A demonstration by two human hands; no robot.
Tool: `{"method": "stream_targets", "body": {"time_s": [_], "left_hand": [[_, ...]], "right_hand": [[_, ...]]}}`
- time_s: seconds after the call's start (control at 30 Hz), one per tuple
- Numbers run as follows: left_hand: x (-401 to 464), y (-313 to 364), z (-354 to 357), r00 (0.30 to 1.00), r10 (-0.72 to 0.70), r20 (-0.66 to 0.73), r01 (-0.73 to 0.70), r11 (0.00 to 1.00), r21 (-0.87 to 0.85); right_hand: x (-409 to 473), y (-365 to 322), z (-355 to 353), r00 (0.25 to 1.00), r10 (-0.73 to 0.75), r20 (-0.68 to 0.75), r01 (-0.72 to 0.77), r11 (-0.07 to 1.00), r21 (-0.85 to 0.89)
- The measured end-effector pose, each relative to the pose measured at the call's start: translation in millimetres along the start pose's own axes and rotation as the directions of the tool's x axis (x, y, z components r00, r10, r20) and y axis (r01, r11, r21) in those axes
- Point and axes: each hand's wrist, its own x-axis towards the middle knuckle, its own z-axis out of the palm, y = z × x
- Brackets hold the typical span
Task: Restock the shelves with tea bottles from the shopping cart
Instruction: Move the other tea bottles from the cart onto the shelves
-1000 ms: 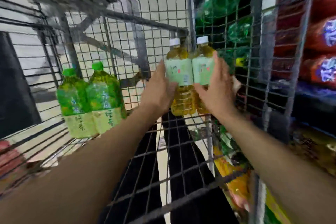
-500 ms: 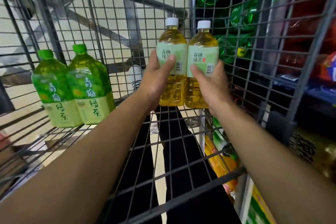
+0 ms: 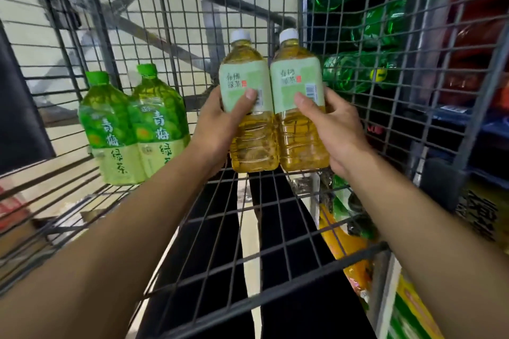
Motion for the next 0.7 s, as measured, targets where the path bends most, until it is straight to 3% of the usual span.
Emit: {"method": "stream_targets", "body": {"time_s": [0.2,0.43,0.7], "left_hand": [[-68,57,-12,0.994,0.113,0.007,-0.114,0.992,0.063],[-181,122,-22,0.969,0.179,0.171,-0.206,0.966,0.155],[-283,121,-9,0.937,0.254,0.238,-0.307,0.925,0.225]], "right_hand": [[-77,-32,10,0.999,-0.031,-0.035,0.037,0.978,0.203],[-204,-62,-2,0.993,-0.113,-0.04,0.119,0.933,0.339],[-308,-44,-30,0.968,-0.236,-0.082,0.249,0.872,0.422]]}}
